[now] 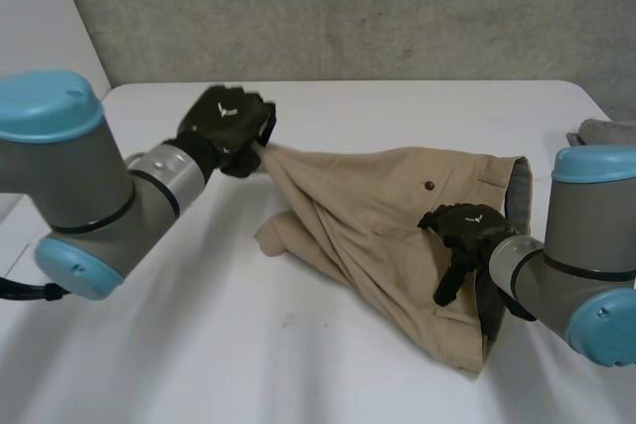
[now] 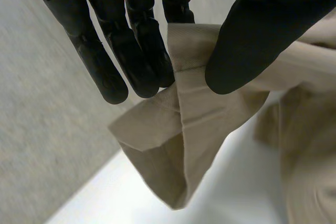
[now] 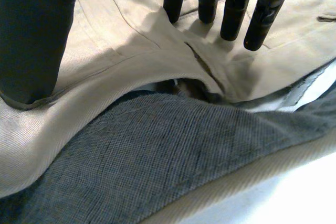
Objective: Fold the laundry.
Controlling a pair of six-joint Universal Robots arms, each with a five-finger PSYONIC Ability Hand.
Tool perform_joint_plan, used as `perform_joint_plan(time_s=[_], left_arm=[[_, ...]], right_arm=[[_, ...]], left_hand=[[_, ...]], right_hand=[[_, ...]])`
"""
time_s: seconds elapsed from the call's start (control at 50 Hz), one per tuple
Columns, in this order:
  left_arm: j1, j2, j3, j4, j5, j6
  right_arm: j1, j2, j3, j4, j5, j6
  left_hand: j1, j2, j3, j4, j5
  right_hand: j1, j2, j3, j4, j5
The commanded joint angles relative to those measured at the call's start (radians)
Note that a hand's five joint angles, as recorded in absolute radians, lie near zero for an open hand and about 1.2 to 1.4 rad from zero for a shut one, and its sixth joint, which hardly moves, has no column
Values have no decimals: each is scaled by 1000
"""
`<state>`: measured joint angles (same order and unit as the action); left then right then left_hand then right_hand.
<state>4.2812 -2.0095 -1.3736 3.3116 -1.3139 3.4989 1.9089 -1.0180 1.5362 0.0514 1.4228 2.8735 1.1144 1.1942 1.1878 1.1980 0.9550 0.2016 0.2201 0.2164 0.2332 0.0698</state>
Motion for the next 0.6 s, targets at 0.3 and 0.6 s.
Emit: perform_joint_plan(time_s=[0.3,0.6], left_arm=[[-21,281,-47,-3,-14,-132],[17,439,-87,-3,-21,-135]], right_arm=[[10,-170,15,-68,56,-60],[15,-537,-228,294,-53,-260]], left_hand=[[282,202,209,198,267],[282,202,209,198,267]], right_hand=[[1195,1176,1180,1163,1152],[1195,1176,1180,1163,1152]])
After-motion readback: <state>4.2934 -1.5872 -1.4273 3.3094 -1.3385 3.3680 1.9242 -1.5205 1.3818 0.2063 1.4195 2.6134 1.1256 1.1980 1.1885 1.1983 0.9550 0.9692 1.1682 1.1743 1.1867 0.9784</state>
